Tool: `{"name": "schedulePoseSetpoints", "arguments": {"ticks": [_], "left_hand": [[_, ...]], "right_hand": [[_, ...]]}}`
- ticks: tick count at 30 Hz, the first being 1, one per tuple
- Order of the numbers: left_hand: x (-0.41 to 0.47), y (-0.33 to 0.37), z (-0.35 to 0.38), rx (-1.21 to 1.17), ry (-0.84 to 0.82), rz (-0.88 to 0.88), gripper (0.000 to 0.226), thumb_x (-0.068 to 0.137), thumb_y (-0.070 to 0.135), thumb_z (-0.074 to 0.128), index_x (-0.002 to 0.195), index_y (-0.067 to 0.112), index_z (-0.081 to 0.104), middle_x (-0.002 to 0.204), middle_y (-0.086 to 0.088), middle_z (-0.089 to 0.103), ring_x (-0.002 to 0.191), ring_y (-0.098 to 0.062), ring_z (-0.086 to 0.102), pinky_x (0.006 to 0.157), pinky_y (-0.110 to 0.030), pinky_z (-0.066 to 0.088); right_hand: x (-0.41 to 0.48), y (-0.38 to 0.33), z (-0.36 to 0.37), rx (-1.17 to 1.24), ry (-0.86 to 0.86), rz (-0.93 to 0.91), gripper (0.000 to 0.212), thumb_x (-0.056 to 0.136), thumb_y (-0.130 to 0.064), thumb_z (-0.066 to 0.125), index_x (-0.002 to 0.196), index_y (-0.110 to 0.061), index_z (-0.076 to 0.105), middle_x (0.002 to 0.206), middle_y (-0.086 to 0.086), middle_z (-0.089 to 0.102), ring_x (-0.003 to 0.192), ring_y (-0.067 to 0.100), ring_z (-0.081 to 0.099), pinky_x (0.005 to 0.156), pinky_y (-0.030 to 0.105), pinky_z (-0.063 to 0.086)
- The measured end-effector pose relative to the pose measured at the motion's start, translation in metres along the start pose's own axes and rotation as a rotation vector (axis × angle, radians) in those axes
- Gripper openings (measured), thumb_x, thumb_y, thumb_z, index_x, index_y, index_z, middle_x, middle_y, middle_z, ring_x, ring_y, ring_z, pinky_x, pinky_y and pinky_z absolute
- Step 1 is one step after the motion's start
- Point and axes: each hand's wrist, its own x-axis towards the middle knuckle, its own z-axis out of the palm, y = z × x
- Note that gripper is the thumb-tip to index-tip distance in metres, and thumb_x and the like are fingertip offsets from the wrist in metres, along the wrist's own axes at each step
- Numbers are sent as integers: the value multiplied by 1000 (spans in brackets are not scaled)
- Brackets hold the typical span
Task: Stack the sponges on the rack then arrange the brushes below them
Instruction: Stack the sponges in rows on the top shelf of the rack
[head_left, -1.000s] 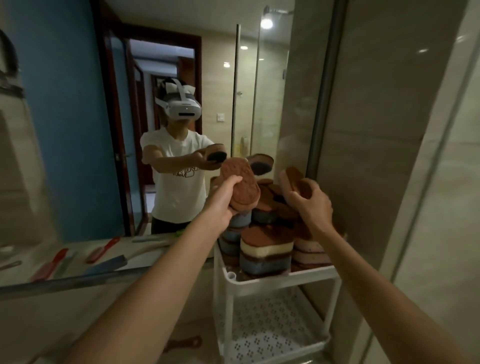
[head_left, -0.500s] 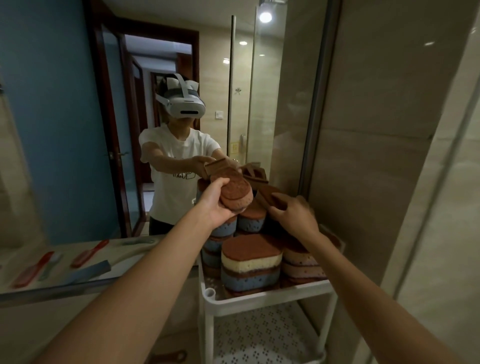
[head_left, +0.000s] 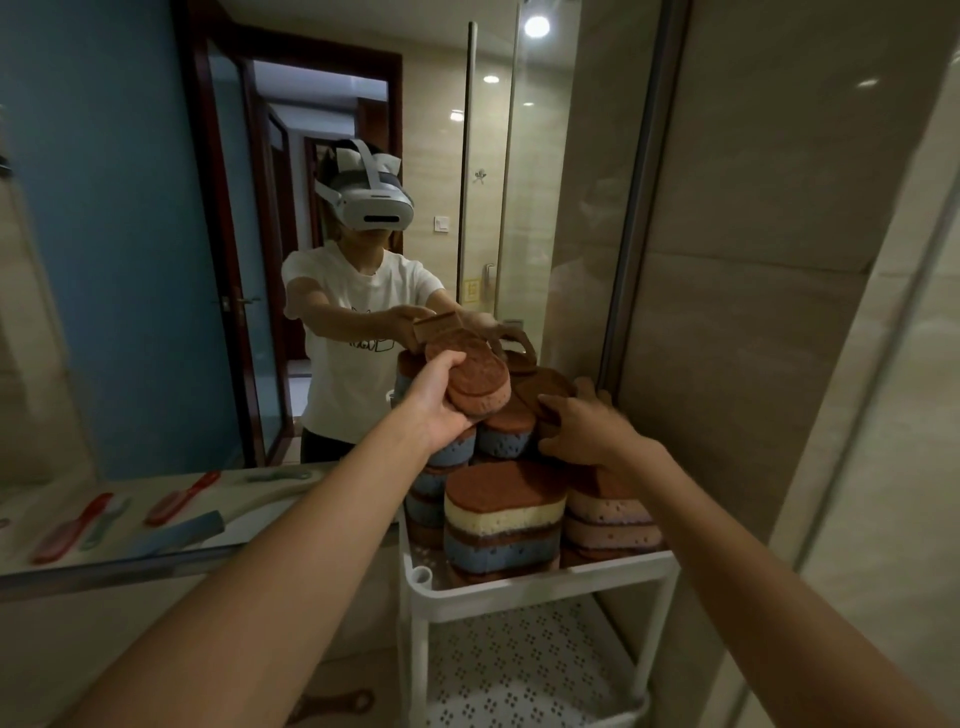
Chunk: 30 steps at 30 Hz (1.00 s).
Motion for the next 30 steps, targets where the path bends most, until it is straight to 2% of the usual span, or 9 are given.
{"name": "schedulePoseSetpoints", "arguments": {"ticks": [4,10,13,16,18,21,23,26,30], "left_hand": [[-9,3,16,0,34,106,37,93,16,48,130,8,48,131,-16,56,122,-30,53,93,-43,45],[-11,-5,46,223,14,56,37,91,30,50,123,12,56,120,-11,64,107,-28,60,86,-38,48],[-11,-14,58,383,-58,48,34,90,33,51,118,15,60,119,-7,65,111,-25,58,100,-39,43],[-11,-23,68,479,-185,29,37,92,39,46,120,17,57,117,-5,62,115,-25,54,104,-41,39],[-11,-27,71,535,-191,94,34,96,38,41,116,15,56,107,-6,60,106,-23,55,94,-35,42],[-1,-33,64,992,-17,428,21,96,25,40,95,13,57,96,-10,57,95,-25,56,81,-34,42],[8,-36,57,1367,-10,577,32,95,22,37,119,11,55,116,-13,59,108,-30,56,90,-38,45],[18,-40,46,1811,-90,493,49,99,33,28,147,24,27,155,-11,25,144,-28,20,114,-47,22],[23,-45,37,2014,-156,303,51,100,40,18,149,27,16,160,-6,3,148,-24,3,117,-49,4]], "right_hand": [[-13,-1,-20,203,168,-73,49,87,-22,59,132,-15,42,145,14,32,133,34,32,103,40,35],[-24,-5,-25,617,379,-286,61,79,-12,69,131,-12,36,130,6,45,120,17,47,97,25,43],[-26,2,-24,700,484,-316,66,80,-18,71,135,-18,34,126,-4,45,113,6,45,89,17,42],[-22,19,-19,661,569,-279,49,87,-23,61,132,-23,43,121,-2,53,113,14,53,87,21,45],[-18,32,-15,696,589,-177,44,91,-22,55,133,-21,45,123,2,57,113,19,56,87,26,48],[-8,53,-2,761,543,3,42,94,-28,49,135,-26,45,134,5,52,118,22,53,91,32,46],[-1,62,7,733,529,36,41,93,-36,49,134,-28,48,135,5,52,120,24,52,96,33,45],[7,65,14,684,486,63,42,93,-37,47,134,-27,50,137,5,52,124,25,50,101,34,41],[22,63,19,612,406,116,43,94,-41,42,136,-31,46,142,5,46,125,28,48,99,34,41]]}}
